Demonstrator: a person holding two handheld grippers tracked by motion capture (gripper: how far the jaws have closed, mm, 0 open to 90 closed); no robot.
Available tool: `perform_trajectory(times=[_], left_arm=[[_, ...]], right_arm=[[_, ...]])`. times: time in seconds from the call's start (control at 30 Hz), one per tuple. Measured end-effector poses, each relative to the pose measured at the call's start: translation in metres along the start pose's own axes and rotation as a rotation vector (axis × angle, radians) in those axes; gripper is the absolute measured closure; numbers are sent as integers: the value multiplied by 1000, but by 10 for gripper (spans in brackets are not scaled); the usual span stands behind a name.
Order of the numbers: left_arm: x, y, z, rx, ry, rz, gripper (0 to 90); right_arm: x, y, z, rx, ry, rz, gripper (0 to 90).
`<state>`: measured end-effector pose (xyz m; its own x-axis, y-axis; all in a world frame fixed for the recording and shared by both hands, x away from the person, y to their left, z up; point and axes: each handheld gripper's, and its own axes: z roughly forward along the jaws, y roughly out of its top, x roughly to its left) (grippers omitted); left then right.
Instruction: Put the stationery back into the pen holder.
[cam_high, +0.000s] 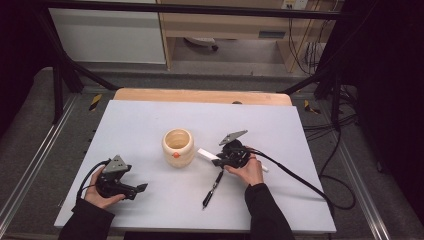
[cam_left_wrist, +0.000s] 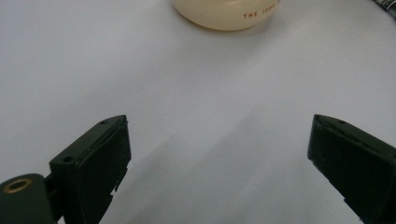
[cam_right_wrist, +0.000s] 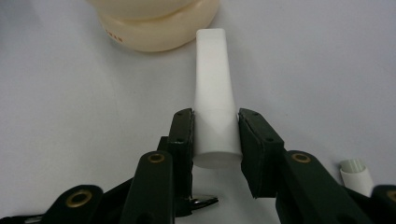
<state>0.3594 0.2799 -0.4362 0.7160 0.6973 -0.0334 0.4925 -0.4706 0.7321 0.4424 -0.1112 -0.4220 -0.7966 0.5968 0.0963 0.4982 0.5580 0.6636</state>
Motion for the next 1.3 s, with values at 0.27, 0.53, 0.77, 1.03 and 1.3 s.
perform_trajectory(times=[0.27,0.53,0.77,1.03,1.3], left_arm=[[-4,2,0,-11,5,27,63],[-15,6,2,-22,10,89,62],[-26,12,4,-37,12,163,63],[-43,21,8,-71,37,275,64],[-58,29,15,-63,63,399,64]], right_arm=[[2,1,-15,7,19,5,672],[12,0,-32,10,61,4,672],[21,-2,-46,4,89,0,672],[29,-9,-53,0,117,8,672],[37,-13,-52,3,140,11,672]])
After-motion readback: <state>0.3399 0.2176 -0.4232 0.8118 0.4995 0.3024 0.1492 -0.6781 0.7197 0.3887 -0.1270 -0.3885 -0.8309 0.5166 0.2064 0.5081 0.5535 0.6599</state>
